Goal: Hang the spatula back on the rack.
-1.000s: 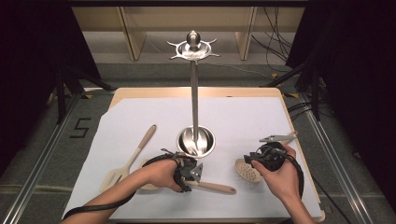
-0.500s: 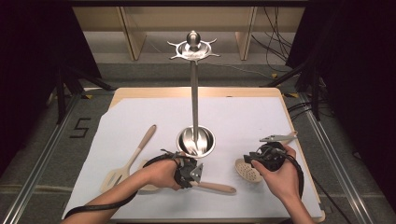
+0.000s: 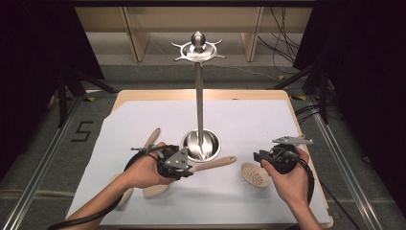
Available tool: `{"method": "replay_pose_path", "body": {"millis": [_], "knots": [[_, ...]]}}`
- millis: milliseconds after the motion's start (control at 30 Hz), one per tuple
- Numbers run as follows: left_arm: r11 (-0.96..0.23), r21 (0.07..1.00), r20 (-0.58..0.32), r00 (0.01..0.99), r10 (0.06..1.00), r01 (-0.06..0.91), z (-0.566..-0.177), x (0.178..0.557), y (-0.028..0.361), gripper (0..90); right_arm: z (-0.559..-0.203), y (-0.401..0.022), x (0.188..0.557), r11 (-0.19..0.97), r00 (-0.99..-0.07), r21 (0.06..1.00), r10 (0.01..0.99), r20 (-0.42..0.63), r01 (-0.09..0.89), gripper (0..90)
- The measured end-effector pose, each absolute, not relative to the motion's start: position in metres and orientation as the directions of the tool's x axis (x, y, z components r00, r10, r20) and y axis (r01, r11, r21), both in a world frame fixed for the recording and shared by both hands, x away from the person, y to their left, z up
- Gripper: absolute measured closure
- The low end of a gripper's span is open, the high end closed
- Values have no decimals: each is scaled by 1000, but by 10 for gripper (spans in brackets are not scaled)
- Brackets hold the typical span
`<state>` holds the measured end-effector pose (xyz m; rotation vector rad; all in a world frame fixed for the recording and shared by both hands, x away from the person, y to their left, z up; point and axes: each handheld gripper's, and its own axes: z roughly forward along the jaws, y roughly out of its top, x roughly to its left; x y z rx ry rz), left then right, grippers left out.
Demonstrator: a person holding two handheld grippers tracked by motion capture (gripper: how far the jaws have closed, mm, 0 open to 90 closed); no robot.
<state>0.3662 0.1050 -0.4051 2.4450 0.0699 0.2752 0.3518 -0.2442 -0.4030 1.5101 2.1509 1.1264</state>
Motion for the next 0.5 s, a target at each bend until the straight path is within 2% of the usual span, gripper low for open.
{"method": "replay_pose_path", "body": {"millis": [33,67,167,267,367,433,500], "knots": [[-776,630,180,976,120,-20,-405,366,105,779,-403,-244,352,149,-414,728,889,198,669,700],[-721,692,154,970,187,29,-402,364,111,780,-403,-244,351,152,-416,729,888,195,667,700],[-665,745,143,958,248,61,-395,364,122,780,-404,-243,352,155,-422,733,885,195,663,700],[-582,802,91,935,342,135,-391,362,130,780,-404,-239,350,133,-397,713,892,217,688,701],[-541,826,70,923,377,158,-389,362,135,780,-403,-238,350,134,-401,716,890,217,685,700],[-479,854,32,898,439,204,-386,363,144,780,-403,-238,349,140,-406,722,890,208,678,700],[-468,858,25,892,452,213,-386,363,147,780,-403,-238,349,139,-407,722,889,211,678,700]]}}
